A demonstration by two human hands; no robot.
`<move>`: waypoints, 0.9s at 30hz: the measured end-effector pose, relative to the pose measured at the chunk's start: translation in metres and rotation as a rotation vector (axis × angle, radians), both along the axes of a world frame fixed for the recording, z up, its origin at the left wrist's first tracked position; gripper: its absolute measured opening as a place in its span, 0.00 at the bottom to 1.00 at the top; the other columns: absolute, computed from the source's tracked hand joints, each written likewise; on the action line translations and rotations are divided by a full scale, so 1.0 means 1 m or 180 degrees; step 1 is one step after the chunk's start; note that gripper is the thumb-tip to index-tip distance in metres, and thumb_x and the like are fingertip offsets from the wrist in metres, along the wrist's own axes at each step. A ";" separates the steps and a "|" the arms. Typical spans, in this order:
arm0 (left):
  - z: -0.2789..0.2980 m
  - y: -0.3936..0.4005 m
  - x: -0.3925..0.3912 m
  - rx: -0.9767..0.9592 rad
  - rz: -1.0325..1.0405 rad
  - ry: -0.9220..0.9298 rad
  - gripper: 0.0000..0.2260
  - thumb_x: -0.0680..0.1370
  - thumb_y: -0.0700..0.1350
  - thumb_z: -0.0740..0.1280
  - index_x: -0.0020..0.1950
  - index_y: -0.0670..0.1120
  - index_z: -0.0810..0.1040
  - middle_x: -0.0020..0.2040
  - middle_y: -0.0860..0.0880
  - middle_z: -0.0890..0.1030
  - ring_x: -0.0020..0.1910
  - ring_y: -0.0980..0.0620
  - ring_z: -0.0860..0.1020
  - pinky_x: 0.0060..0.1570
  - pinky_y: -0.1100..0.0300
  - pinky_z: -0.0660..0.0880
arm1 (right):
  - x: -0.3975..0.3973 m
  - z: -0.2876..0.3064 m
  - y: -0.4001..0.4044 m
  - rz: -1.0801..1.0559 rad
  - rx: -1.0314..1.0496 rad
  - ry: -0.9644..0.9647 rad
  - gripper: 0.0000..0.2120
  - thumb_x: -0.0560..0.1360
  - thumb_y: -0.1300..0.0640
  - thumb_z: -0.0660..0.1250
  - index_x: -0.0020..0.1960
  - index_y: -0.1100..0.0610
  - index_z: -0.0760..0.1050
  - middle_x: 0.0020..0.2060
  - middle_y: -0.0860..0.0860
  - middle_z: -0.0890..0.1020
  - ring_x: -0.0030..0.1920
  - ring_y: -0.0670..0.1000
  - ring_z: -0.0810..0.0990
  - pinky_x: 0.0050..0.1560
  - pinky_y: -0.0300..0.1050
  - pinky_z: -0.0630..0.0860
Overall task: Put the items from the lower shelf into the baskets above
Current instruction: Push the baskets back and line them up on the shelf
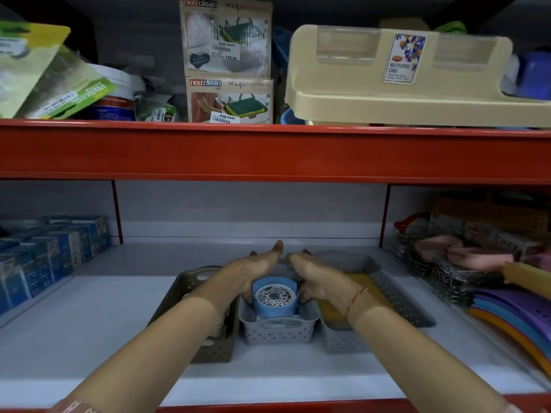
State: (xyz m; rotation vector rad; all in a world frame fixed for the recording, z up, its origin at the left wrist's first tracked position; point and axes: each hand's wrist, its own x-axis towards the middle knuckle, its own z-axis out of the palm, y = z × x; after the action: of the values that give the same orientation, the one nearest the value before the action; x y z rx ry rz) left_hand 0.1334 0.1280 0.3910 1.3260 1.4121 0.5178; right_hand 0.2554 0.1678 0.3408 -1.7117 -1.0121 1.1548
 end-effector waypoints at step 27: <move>-0.010 0.000 -0.136 0.0039 -0.0212 -0.0395 0.36 0.75 0.68 0.51 0.75 0.45 0.56 0.69 0.39 0.70 0.64 0.41 0.72 0.67 0.45 0.67 | -0.137 0.051 -0.096 0.0974 -0.0205 0.0858 0.22 0.81 0.48 0.55 0.70 0.58 0.63 0.42 0.58 0.79 0.40 0.53 0.79 0.33 0.43 0.76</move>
State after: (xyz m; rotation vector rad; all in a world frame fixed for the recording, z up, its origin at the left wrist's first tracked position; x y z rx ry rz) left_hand -0.0024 0.1284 0.3808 1.3232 1.2609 0.5556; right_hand 0.1183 0.0723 0.3919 -1.4306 -1.0996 1.5821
